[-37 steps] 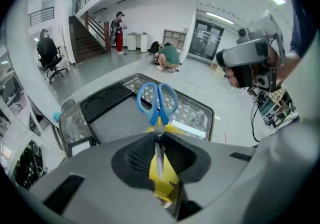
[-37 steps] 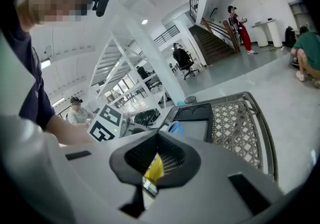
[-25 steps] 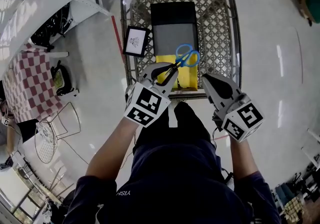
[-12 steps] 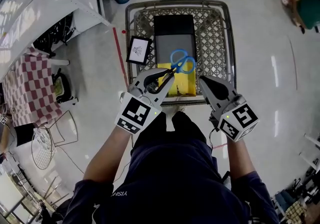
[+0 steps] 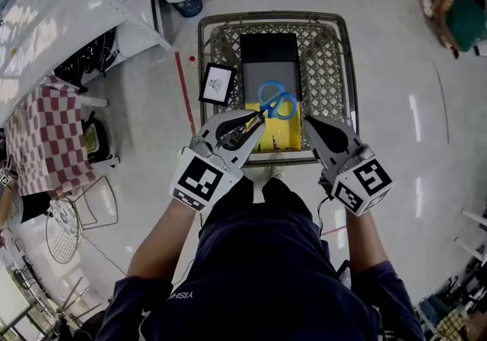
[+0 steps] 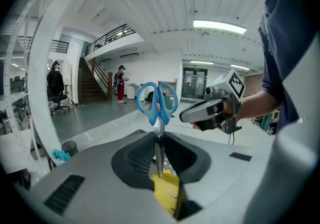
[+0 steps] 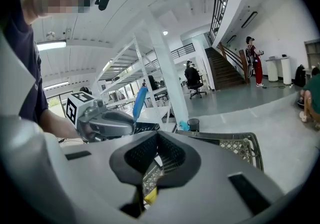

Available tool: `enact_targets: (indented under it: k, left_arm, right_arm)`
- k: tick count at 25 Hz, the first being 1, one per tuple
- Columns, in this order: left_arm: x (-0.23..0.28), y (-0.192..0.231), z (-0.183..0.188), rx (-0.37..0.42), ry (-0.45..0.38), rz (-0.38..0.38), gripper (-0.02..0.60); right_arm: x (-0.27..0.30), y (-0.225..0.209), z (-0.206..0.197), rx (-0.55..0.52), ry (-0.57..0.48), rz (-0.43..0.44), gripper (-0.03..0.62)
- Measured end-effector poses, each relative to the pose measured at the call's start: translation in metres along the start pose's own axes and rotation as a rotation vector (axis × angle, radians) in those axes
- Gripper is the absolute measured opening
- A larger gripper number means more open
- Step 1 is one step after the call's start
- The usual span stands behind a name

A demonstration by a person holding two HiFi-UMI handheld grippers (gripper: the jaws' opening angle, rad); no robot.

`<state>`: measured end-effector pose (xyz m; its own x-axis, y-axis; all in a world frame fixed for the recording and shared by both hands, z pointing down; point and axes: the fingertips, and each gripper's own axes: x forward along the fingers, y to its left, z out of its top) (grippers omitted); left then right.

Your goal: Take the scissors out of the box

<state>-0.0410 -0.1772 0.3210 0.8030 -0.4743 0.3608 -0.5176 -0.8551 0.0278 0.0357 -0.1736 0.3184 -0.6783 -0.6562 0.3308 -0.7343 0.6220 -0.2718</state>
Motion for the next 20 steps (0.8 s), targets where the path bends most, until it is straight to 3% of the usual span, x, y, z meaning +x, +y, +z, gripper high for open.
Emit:
enact_targets:
  k: [20]
  left_arm:
    - [-0.039,0.005,0.001,-0.021,-0.062,0.016,0.075]
  right_arm:
    - [0.005,0.032,0.011,-0.068,-0.011,-0.002,0.017]
